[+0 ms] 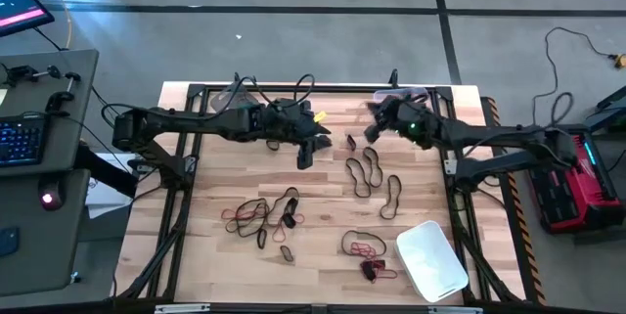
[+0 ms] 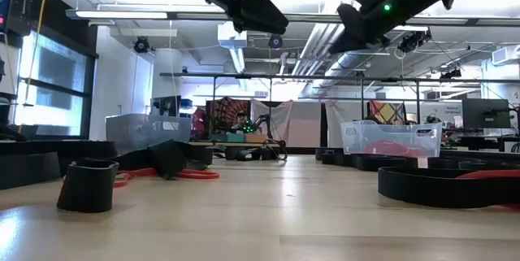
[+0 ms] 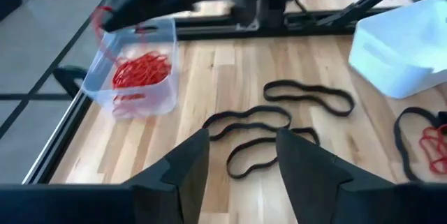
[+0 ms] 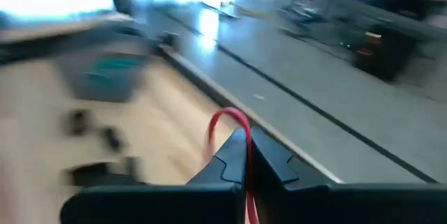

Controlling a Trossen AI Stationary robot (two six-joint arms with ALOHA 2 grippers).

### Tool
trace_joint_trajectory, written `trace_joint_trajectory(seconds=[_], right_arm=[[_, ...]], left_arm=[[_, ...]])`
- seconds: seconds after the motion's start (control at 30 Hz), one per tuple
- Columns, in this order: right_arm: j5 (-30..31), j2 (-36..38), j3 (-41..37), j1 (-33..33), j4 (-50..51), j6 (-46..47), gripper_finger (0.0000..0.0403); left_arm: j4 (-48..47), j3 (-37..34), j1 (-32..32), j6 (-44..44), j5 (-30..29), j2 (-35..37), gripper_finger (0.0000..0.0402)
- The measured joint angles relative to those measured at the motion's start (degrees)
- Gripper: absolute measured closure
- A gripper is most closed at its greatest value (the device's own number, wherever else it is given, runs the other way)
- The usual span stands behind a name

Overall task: Sort rubber bands into baskets
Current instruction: Put the red rubber band into the transparent bin

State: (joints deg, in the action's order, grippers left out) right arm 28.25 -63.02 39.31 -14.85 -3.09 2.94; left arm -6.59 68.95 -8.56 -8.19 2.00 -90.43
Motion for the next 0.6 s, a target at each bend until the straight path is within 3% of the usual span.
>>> trace_joint_trajectory(seconds=[0.13,0.3,0.6], right_arm=[[5.32,3.04,0.00,-5.06,6.51,-0.39,0.0402],[6.01,3.07,-0.04,-11.72,13.59,0.06,0.0403],[5.68,-3.89,-0.07,-18.86,20.30,2.10,0.0403]], left_arm=[[6.75,-3.06,0.91,0.00,0.64,0.00,0.0234],[11.79,-6.41,1.09,0.00,0.68,-0.02,0.0234],[7.69,-8.28,4.08,-1.84,2.27,-0.04,0.0234]])
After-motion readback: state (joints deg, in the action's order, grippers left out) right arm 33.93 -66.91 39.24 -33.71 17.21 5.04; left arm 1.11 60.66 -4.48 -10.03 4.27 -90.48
